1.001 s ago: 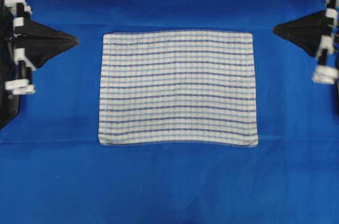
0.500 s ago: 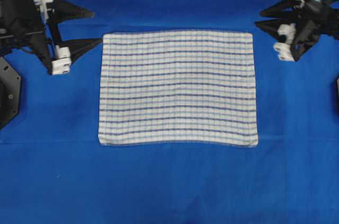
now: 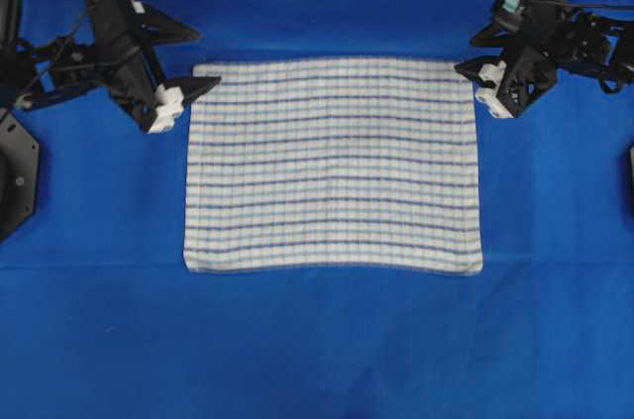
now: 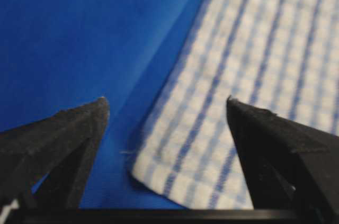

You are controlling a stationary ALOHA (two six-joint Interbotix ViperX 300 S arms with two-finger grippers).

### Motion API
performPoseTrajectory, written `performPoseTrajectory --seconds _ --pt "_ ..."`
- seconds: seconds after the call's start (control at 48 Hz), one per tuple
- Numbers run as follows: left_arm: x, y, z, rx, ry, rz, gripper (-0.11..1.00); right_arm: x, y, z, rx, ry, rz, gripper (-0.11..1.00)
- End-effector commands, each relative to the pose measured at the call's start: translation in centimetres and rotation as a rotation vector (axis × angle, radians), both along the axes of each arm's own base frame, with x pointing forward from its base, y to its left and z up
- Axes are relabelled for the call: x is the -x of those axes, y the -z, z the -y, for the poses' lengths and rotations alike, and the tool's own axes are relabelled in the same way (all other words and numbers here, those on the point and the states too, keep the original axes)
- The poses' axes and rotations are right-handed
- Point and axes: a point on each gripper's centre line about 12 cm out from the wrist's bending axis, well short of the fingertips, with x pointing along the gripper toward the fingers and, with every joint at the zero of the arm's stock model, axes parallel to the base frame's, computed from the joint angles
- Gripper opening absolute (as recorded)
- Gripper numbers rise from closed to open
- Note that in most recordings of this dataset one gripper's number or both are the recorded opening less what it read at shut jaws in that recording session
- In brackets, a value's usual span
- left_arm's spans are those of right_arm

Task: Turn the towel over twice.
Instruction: 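Move both grippers to the towel's far corners and pinch them, then lift the far corners with both grippers and pull them away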

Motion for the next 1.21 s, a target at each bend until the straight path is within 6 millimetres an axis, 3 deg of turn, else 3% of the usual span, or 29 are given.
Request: performPoseTrajectory --seconds 0.0,0.271,0.375,0.459,0.605,0.688,0.959,1.188 --pt "-0.5 0.7 -0.8 0.001 -0.019 0.002 0.88 -0.5 0.0 0.6 0.014 0.008 0.022 0.61" --pt "-0.9 4.0 -1.7 0.031 -0.043 -0.062 0.86 -0.4 2.1 1.3 -0.005 0.03 -0.008 0.6" --pt "-0.9 4.2 -1.8 0.034 -0.043 -0.072 0.78 -0.4 2.2 1.3 -0.007 0.03 -0.012 0.56" --pt "-0.7 4.4 -1.9 0.038 -0.049 -0.08 0.61 -0.4 2.2 1.4 -0.004 0.028 -0.014 0.44" --pt "-0.5 4.7 -1.8 0.056 -0.049 -0.116 0.2 -0.4 2.2 1.4 -0.003 0.026 -0.016 0.06" --pt "-0.5 4.8 -1.8 0.065 -0.049 -0.127 0.03 -0.4 2.3 1.3 -0.004 0.025 -0.019 0.05" --pt "-0.5 3.8 -1.6 0.062 -0.044 -0.12 0.02 -0.6 0.8 1.6 0.017 0.034 0.028 0.05" --pt "-1.0 -0.3 -2.3 0.011 -0.045 -0.053 0.02 0.2 -3.2 3.2 0.078 0.094 0.125 0.05"
